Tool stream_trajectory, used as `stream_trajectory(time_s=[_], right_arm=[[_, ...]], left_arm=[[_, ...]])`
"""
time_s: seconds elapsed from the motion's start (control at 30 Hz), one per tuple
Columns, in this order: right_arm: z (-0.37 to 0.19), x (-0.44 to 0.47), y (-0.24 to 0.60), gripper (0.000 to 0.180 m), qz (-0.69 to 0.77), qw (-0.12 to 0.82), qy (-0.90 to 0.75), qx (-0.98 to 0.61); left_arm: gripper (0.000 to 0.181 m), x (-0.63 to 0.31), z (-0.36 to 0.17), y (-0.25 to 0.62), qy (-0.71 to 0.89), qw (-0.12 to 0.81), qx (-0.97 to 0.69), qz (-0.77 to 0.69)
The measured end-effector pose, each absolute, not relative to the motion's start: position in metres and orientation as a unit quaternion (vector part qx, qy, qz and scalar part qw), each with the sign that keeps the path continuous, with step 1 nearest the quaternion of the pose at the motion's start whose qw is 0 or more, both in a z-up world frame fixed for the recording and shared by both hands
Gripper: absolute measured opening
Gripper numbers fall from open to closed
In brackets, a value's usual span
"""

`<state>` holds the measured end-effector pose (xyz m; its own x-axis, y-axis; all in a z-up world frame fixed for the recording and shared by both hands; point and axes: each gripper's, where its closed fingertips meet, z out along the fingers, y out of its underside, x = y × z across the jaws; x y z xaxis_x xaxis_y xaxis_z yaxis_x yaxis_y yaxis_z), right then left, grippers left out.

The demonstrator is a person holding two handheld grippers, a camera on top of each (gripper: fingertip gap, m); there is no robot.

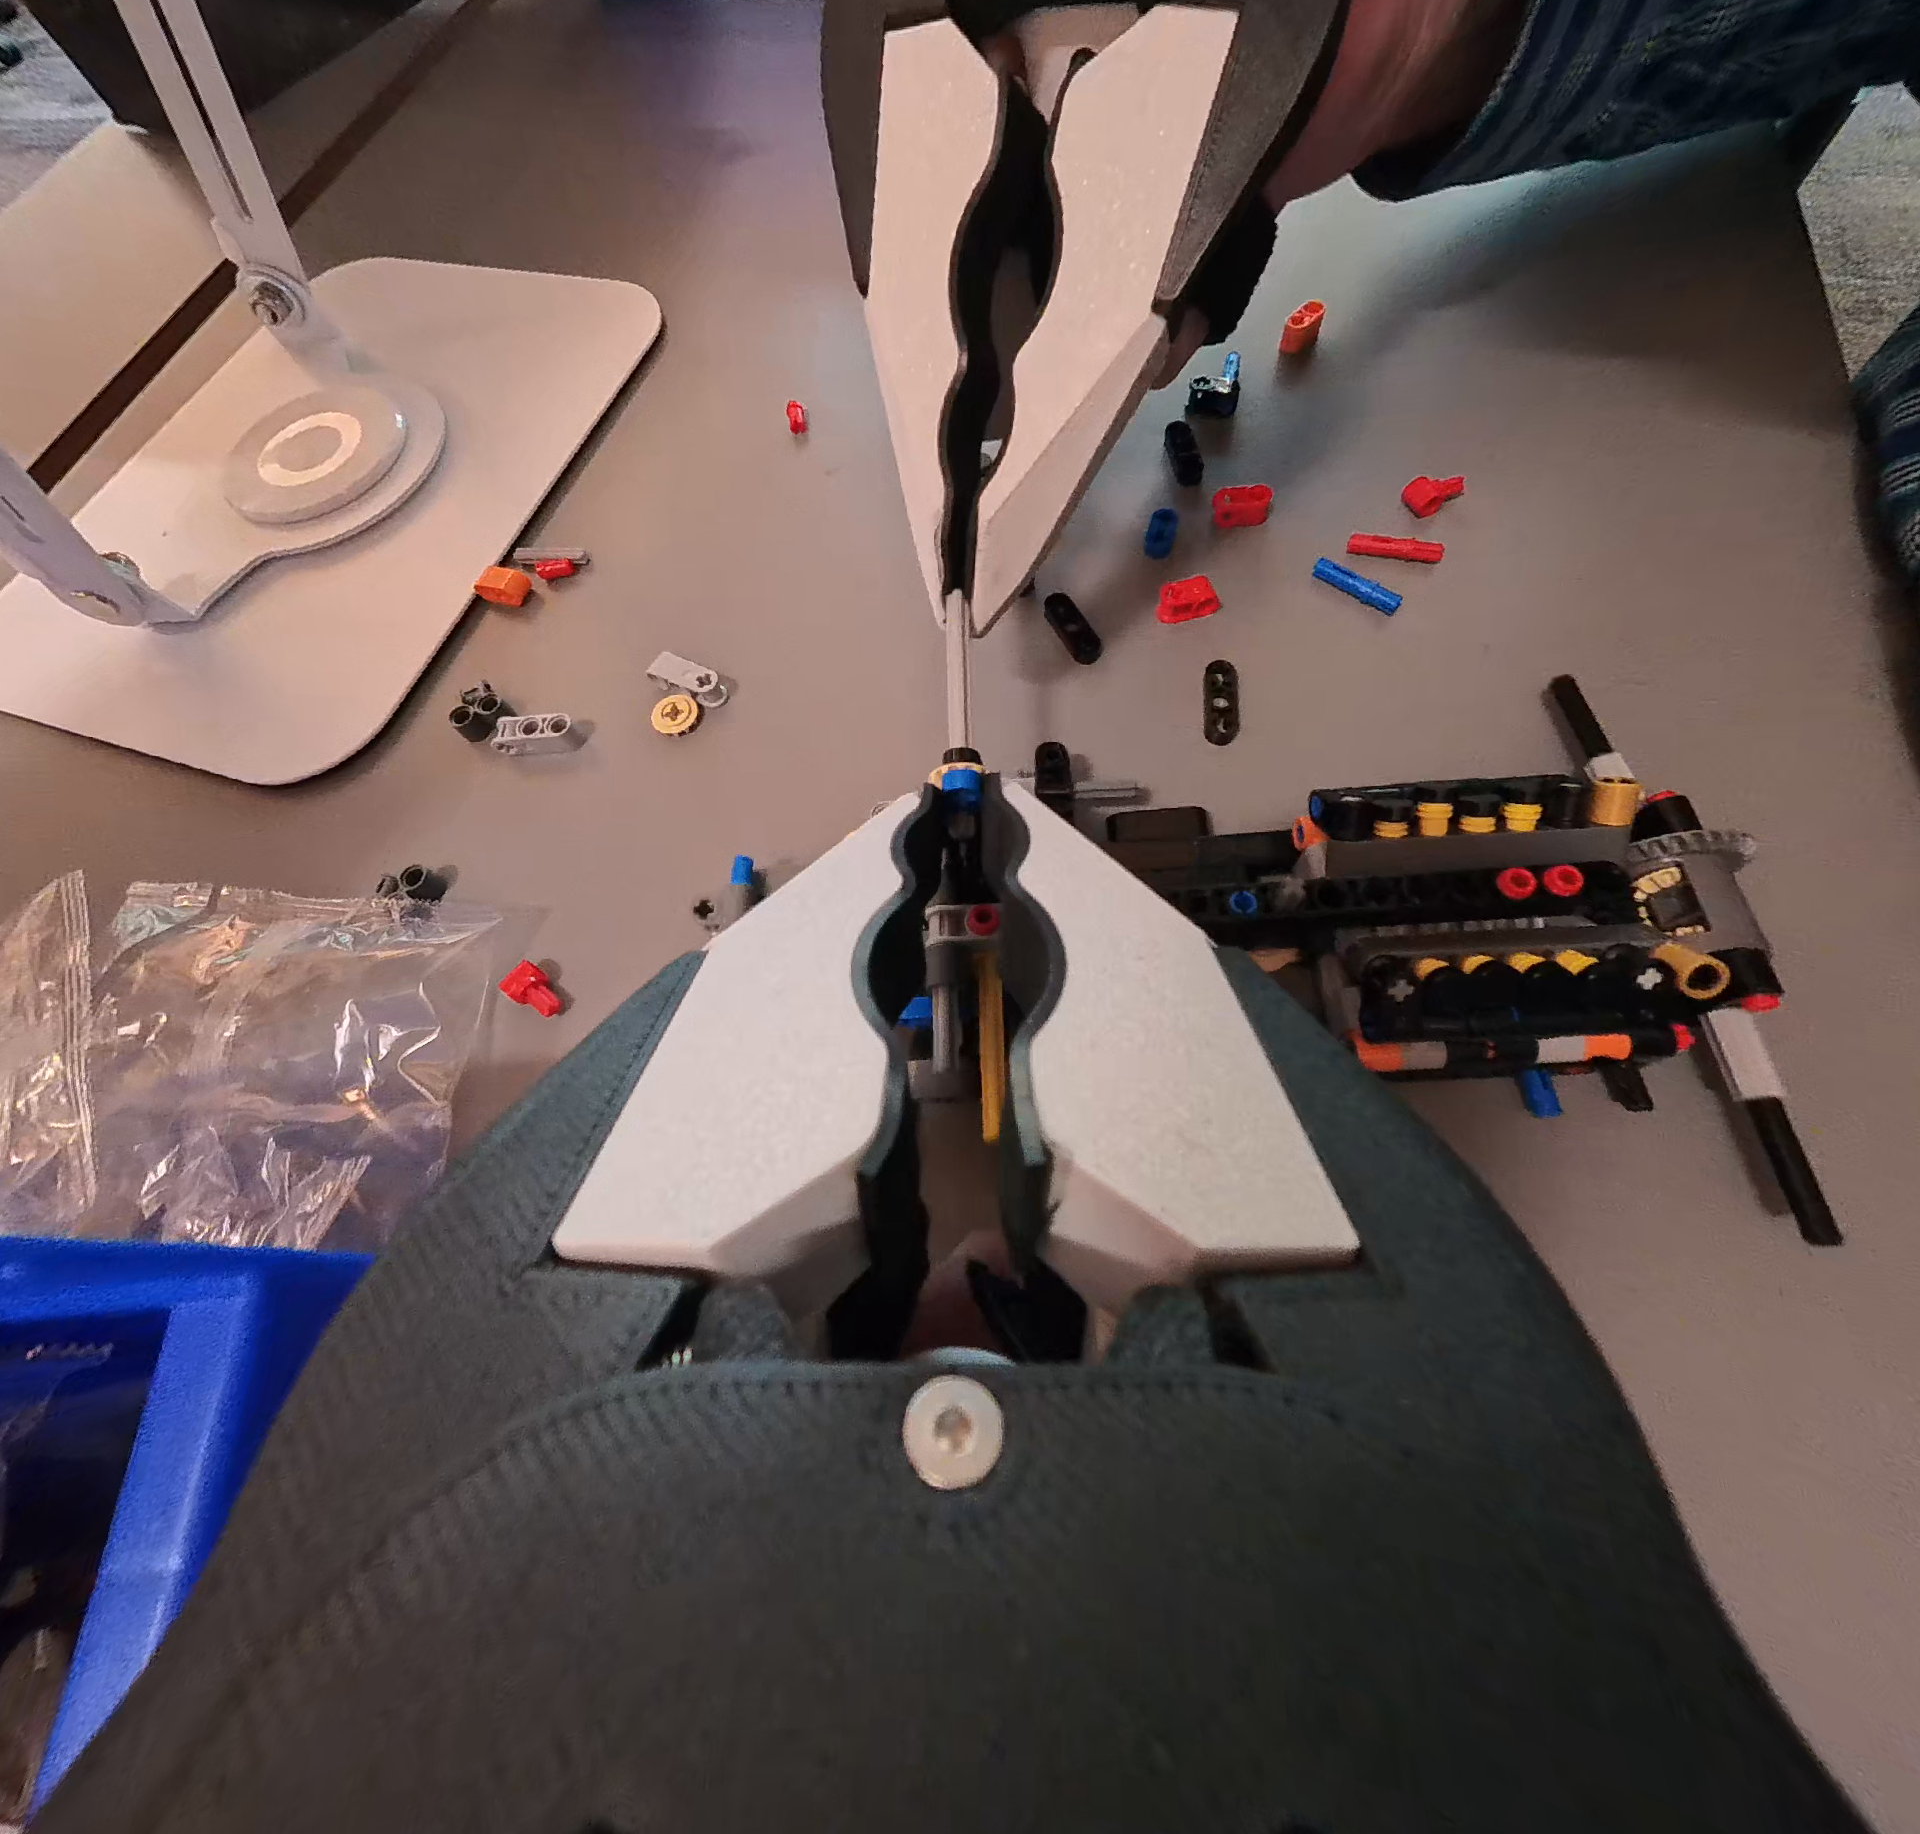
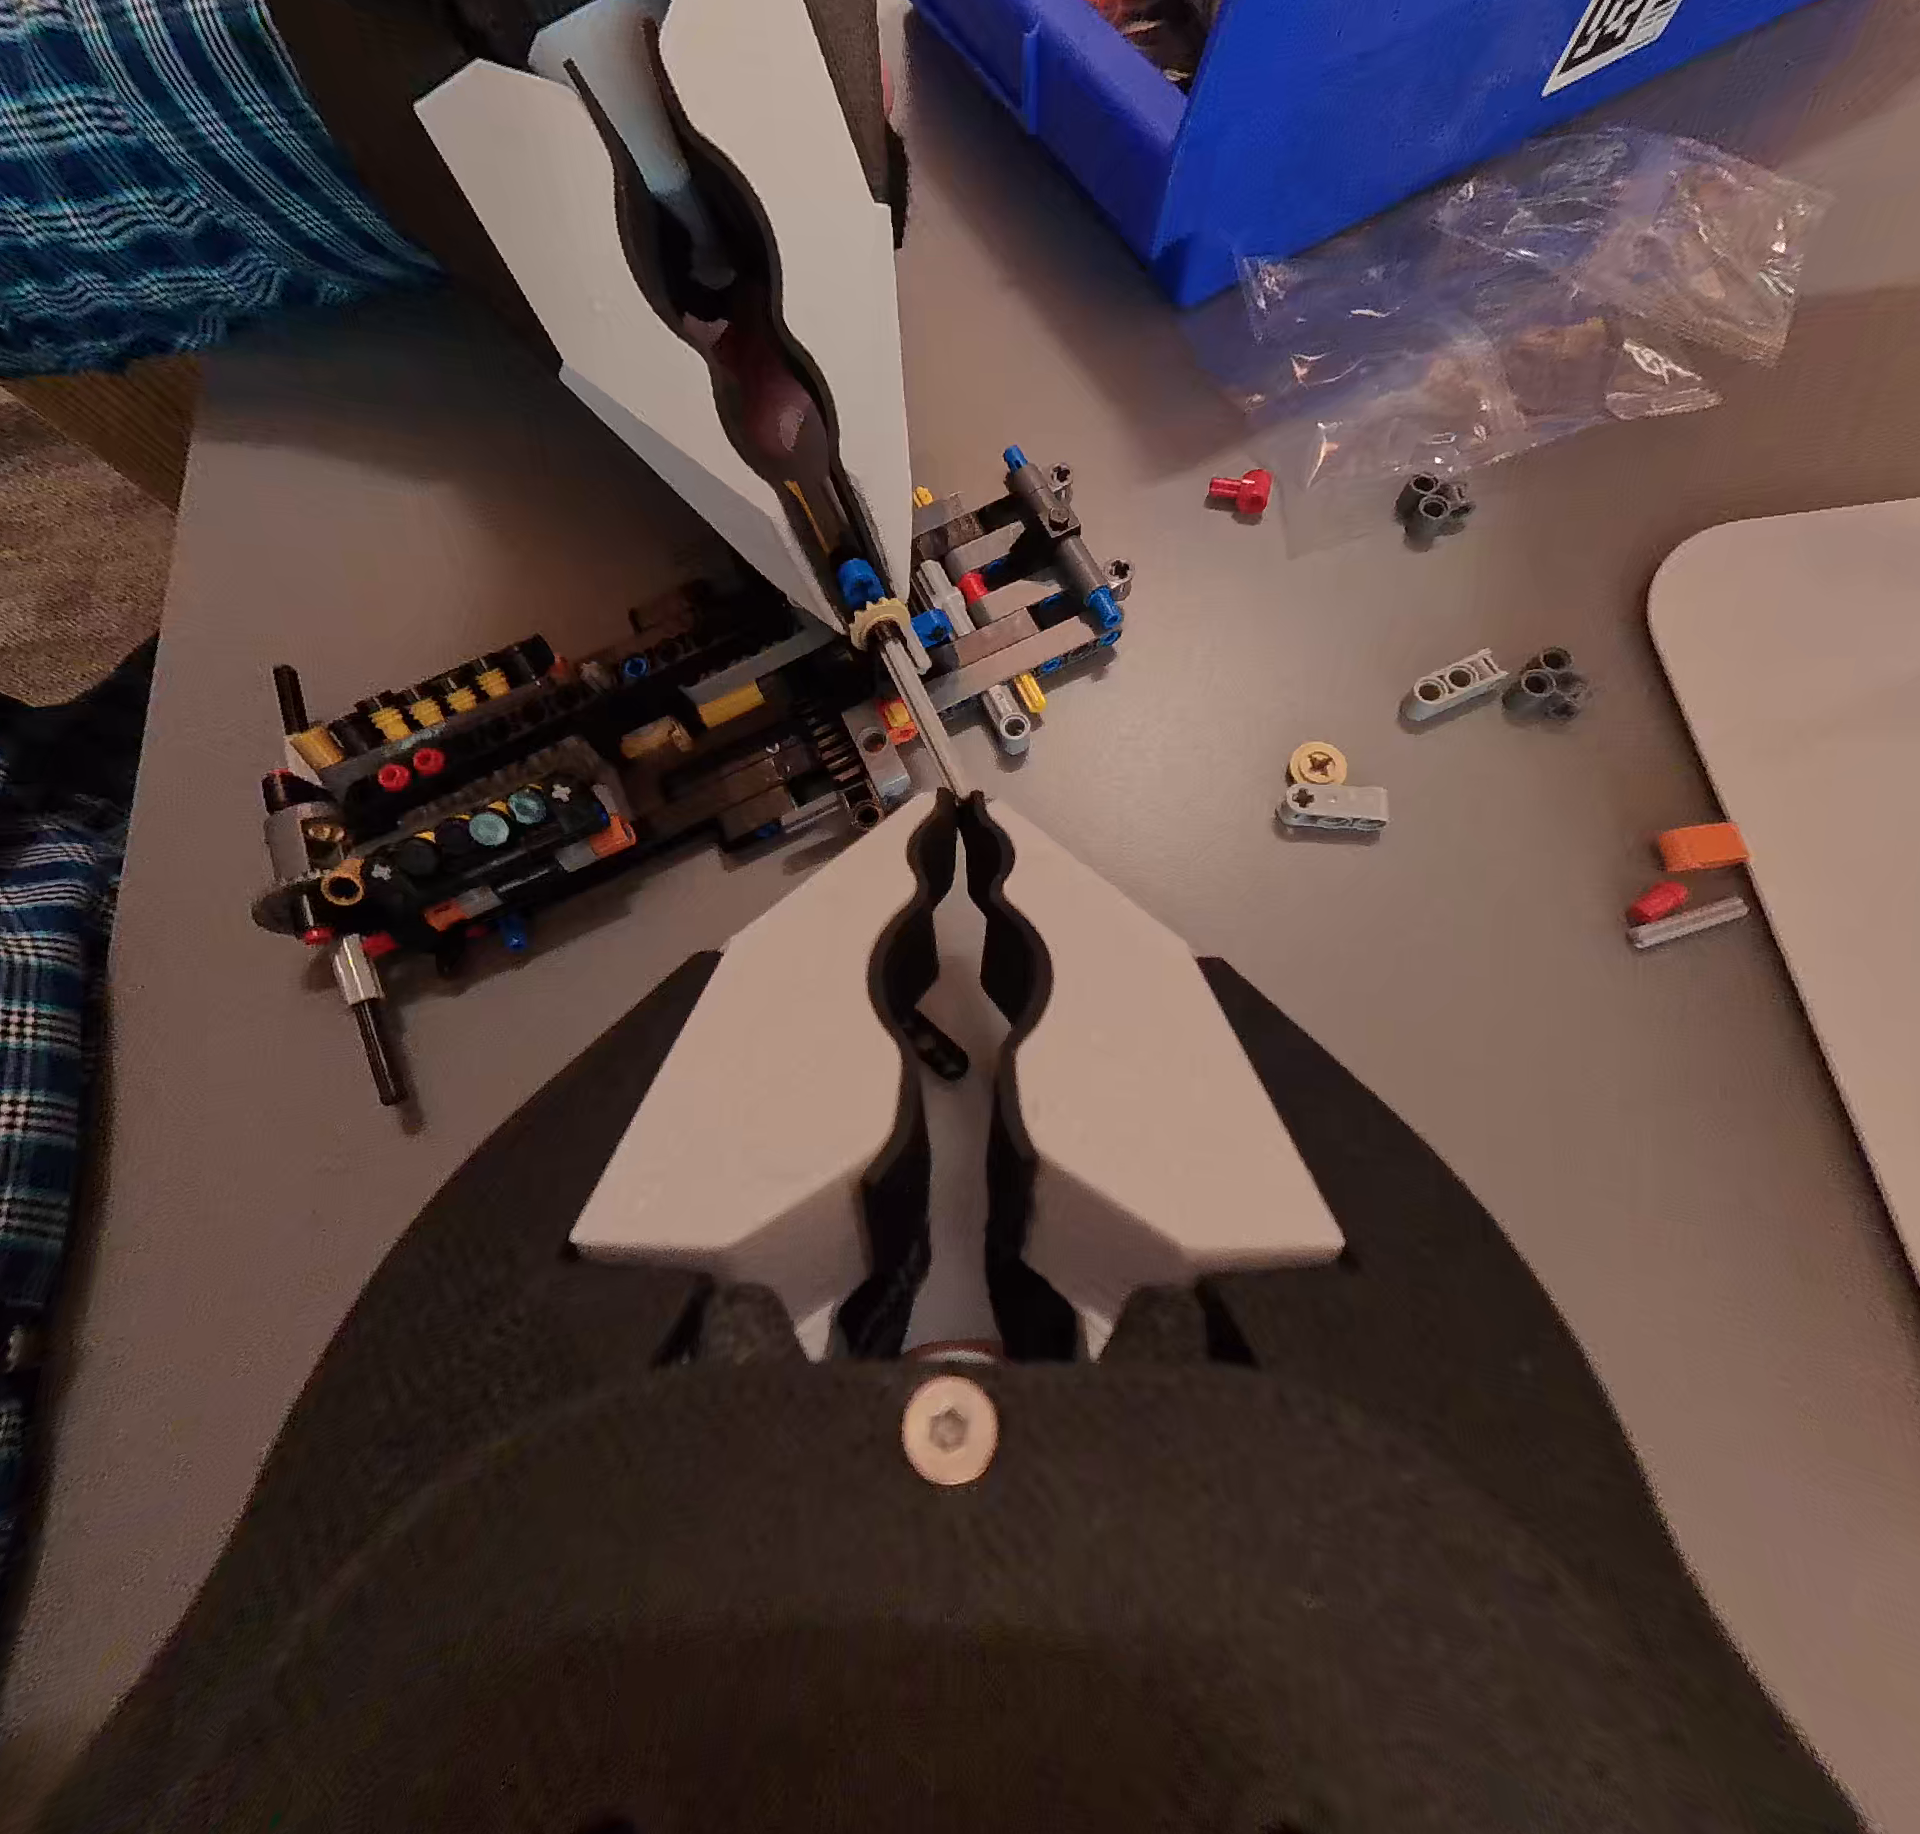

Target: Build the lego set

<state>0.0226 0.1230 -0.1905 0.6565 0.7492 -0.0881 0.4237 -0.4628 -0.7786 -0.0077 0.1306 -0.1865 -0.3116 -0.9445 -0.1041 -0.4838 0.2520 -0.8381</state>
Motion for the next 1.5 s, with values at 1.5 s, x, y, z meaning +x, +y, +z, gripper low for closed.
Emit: stream_trajectory(time_s=[1.5], right_arm=[[-0.193,0.013,0.112,0.001,0.158,0.364,-0.488,-0.778]], left_arm=[[0.005,-0.013,-0.187,0.123,0.741,0.323,-0.48,-0.341]])
